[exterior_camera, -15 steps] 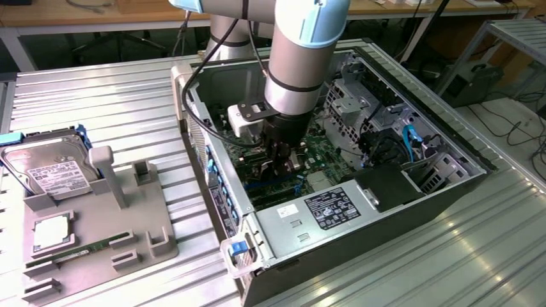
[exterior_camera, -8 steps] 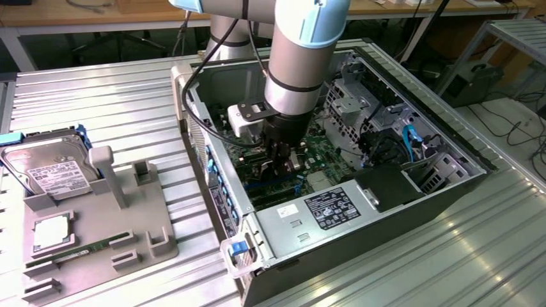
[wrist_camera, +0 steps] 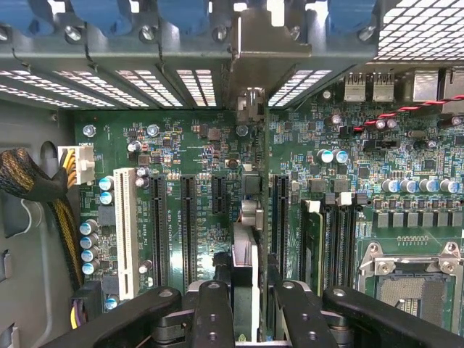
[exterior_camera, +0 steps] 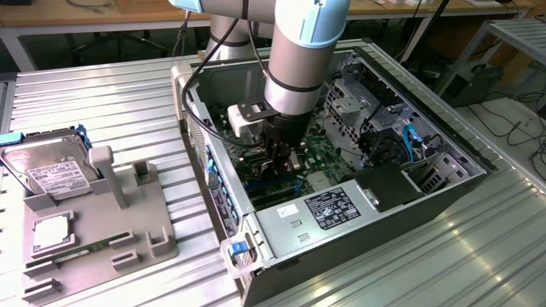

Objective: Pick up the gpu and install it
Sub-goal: 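Press down on the gpu until it lock into place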

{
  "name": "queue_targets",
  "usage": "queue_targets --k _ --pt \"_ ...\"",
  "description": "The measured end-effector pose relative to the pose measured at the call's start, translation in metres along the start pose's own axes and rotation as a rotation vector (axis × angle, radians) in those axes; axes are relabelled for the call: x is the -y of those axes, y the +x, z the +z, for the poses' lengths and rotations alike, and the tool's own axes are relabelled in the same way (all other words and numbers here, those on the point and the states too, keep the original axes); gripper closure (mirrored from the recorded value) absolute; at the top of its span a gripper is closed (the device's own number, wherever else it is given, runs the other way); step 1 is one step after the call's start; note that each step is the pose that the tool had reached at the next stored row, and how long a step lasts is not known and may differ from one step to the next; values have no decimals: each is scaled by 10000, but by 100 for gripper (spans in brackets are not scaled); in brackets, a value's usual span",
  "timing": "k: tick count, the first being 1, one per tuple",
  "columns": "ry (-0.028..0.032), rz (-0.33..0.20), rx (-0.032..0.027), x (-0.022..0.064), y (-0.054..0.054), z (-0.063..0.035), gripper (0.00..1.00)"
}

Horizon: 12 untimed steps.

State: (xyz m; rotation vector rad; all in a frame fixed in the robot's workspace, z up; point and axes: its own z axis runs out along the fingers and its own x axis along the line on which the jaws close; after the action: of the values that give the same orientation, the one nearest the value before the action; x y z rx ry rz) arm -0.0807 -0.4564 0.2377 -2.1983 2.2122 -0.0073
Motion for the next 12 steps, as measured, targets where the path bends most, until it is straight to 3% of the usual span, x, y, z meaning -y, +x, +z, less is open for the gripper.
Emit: queue_targets --k 12 --pt "0 0 0 0 0 0 73"
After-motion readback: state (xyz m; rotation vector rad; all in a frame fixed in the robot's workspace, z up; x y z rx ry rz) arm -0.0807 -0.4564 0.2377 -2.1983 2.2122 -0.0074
